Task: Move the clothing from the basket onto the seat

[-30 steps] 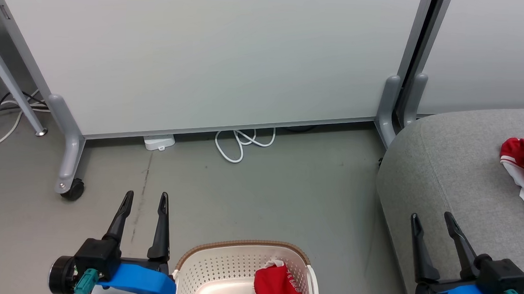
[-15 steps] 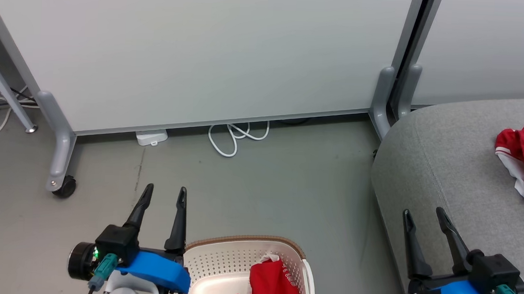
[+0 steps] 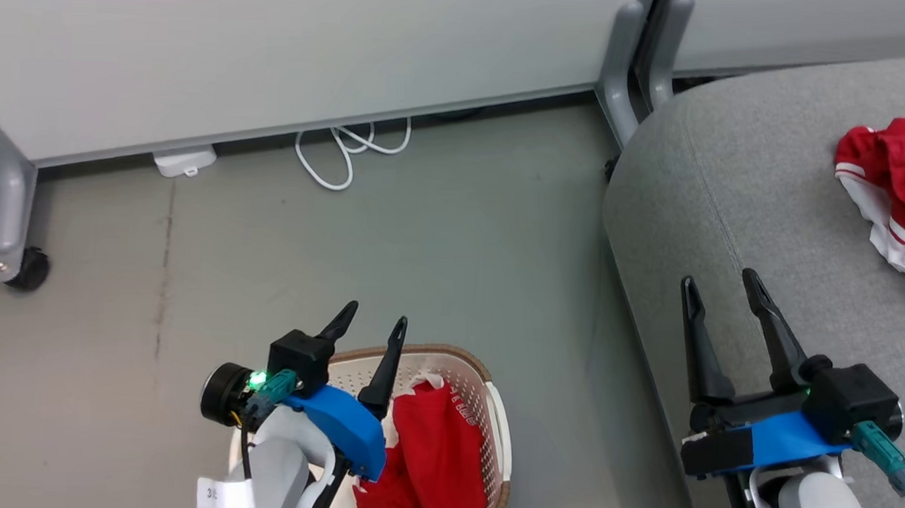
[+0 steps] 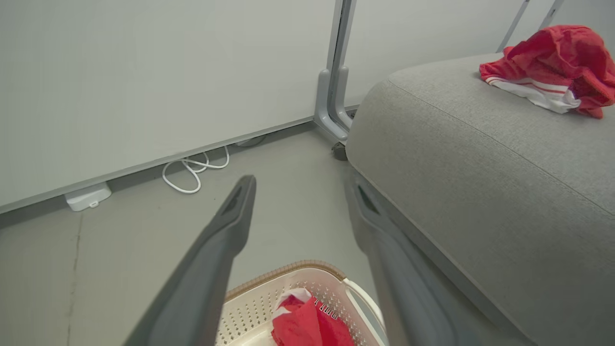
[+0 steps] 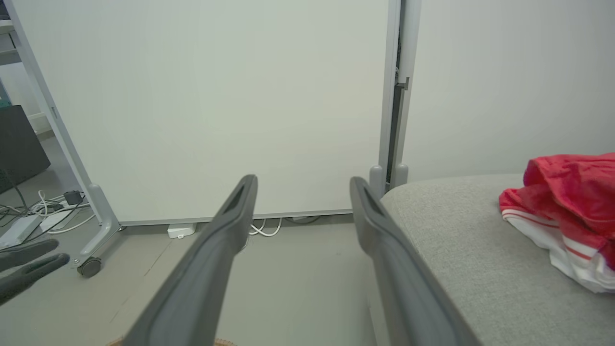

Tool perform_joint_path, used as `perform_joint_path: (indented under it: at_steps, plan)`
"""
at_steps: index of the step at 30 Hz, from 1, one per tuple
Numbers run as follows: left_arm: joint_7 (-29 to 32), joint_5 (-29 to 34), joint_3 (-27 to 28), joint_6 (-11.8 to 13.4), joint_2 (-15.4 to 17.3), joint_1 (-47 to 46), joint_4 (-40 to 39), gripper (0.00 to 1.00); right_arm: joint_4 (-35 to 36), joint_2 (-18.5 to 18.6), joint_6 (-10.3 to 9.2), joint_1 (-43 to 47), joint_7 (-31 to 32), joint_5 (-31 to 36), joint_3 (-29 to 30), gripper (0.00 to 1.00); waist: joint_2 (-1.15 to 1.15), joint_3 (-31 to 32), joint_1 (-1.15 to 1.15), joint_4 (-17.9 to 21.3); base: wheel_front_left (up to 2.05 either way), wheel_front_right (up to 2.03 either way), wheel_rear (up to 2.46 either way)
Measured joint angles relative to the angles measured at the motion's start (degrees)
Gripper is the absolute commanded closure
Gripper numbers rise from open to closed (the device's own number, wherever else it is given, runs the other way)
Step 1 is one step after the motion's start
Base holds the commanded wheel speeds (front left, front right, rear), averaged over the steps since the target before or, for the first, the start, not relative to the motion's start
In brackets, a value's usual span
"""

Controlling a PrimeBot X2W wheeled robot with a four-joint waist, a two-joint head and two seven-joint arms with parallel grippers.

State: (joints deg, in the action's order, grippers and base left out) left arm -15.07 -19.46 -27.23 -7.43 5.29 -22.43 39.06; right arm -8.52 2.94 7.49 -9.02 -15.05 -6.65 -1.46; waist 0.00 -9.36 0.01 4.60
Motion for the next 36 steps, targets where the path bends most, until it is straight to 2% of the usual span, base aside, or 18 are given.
perform_joint_path:
  at_steps: [7,14,24,36]
  plan:
    - [0.75,-6.32,-9.28,-0.01,0.87,-7.3,11.6,0.0,0.56,0.04,0.0,-3.97,0.0,0.03,-1.01,0.0,0.0,-5.8,0.0,3.22,0.0,0.0,0.0]
    - [2.47,-11.54,-16.11,-0.01,2.29,-13.51,18.36,0.0,1.64,0.04,0.0,-7.66,0.0,0.03,-1.77,0.0,0.0,-12.39,0.0,5.63,0.0,0.0,0.0]
    - [7.62,-19.03,-21.5,-0.01,3.78,-19.56,23.86,0.0,3.19,0.03,0.0,-12.68,0.0,0.14,-2.65,0.0,0.0,-22.39,0.0,7.84,0.0,0.0,0.0]
    - [16.17,-27.93,-25.69,-0.01,5.34,-23.1,25.21,0.0,4.45,0.02,0.0,-16.86,0.0,0.46,-3.18,0.0,0.0,-32.31,0.0,9.1,0.0,0.0,0.0]
